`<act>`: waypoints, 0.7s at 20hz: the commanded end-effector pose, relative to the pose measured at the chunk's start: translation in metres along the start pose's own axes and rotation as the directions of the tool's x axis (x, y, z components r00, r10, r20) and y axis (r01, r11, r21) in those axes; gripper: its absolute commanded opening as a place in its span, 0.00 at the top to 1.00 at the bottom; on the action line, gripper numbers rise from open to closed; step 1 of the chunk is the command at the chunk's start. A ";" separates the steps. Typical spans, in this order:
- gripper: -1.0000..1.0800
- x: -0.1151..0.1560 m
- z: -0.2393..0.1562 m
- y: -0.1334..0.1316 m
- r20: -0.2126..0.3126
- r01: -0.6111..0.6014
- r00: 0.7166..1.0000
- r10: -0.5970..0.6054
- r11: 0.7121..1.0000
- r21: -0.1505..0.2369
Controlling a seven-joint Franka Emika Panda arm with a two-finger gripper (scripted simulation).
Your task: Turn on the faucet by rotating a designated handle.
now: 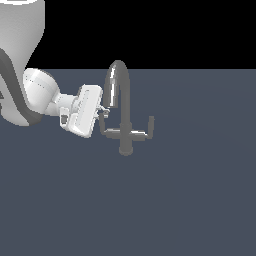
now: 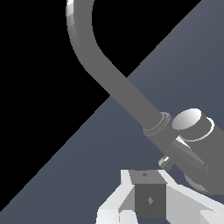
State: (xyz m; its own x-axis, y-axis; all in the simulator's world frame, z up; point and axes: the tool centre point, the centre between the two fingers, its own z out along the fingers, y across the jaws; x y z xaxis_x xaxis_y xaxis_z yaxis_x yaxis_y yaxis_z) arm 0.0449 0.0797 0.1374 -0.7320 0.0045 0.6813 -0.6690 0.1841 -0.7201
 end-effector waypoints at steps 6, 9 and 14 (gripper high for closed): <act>1.00 -0.005 -0.001 0.006 -0.002 0.043 0.999 -0.043 0.999 0.013; 1.00 -0.005 -0.001 0.006 -0.002 0.043 0.999 -0.043 0.999 0.013; 1.00 0.004 -0.002 0.009 -0.002 0.043 0.999 -0.043 0.999 0.013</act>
State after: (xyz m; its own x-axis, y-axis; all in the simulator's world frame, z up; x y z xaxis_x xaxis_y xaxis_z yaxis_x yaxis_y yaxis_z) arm 0.0393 0.0826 0.1319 -0.7022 -0.0007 0.7119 -0.7015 0.1712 -0.6918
